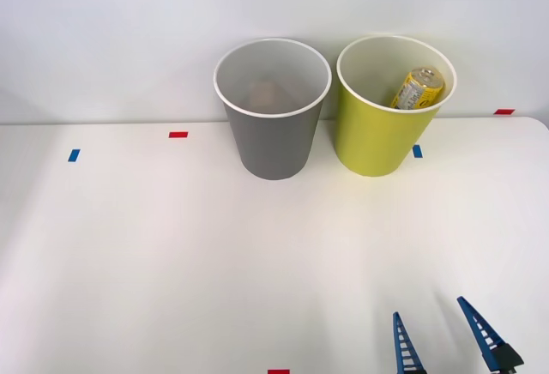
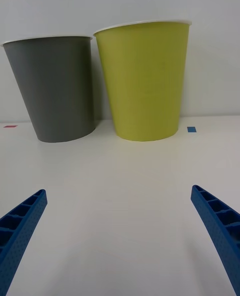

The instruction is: Put cans in the gray bin, plastic bottles in the light green bin

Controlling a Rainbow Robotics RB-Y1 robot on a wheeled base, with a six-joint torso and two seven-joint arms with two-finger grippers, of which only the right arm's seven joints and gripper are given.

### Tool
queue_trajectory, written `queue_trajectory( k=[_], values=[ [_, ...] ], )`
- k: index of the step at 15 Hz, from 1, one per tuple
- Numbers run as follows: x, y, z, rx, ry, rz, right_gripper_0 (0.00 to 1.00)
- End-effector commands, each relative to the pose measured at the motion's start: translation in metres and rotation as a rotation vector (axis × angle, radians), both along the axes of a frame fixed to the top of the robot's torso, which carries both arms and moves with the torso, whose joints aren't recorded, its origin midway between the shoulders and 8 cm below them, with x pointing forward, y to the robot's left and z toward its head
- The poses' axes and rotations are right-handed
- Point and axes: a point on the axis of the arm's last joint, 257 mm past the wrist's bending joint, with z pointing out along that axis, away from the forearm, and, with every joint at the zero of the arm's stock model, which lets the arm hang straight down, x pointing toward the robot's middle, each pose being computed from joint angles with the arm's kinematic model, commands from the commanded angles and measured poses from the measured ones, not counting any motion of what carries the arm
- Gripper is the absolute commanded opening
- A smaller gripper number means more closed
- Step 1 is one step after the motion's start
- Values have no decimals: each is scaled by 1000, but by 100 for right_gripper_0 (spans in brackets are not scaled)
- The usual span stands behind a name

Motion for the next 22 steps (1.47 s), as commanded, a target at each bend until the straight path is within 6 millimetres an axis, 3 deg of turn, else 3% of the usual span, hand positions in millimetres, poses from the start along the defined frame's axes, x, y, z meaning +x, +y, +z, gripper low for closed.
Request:
queue_trajectory(
  k=[1, 22],
  values=[
    [0, 0, 0, 0, 0, 0, 100],
    [0, 0, 0, 0, 0, 0, 100]
  ],
)
